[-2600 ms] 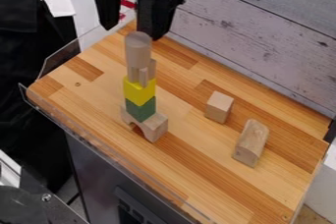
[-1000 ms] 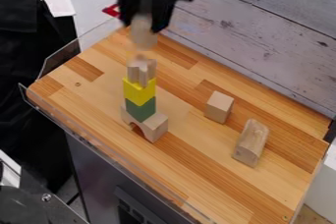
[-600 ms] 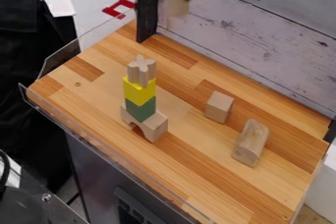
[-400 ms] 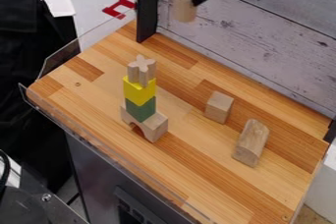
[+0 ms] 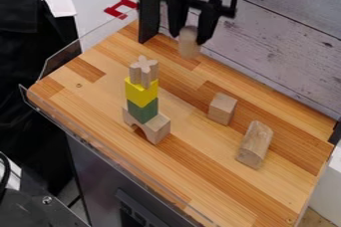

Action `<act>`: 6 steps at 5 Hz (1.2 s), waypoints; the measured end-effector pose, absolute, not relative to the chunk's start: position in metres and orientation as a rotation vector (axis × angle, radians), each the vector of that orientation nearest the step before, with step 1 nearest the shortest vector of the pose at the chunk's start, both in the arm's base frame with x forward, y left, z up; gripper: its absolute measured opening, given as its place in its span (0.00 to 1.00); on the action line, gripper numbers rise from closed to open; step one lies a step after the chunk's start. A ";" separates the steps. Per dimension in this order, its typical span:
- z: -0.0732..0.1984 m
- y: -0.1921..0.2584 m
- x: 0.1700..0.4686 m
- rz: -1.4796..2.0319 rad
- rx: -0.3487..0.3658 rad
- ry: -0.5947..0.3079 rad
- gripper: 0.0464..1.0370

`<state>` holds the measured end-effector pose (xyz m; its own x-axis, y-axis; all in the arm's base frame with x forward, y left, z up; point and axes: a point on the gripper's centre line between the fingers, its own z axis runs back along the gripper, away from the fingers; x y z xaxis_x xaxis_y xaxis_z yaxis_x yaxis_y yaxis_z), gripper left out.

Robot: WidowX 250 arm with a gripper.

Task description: Take the cylinder off of the plus and put it on the center of the table

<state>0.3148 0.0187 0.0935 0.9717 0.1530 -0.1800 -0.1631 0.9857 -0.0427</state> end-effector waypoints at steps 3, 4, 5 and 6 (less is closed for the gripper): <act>0.042 0.013 0.322 0.131 -0.022 0.240 0.46; 0.040 0.013 0.326 0.129 -0.027 0.220 0.46; 0.033 0.014 0.322 0.149 -0.048 0.218 0.46; 0.028 0.013 0.321 0.149 -0.058 0.217 0.46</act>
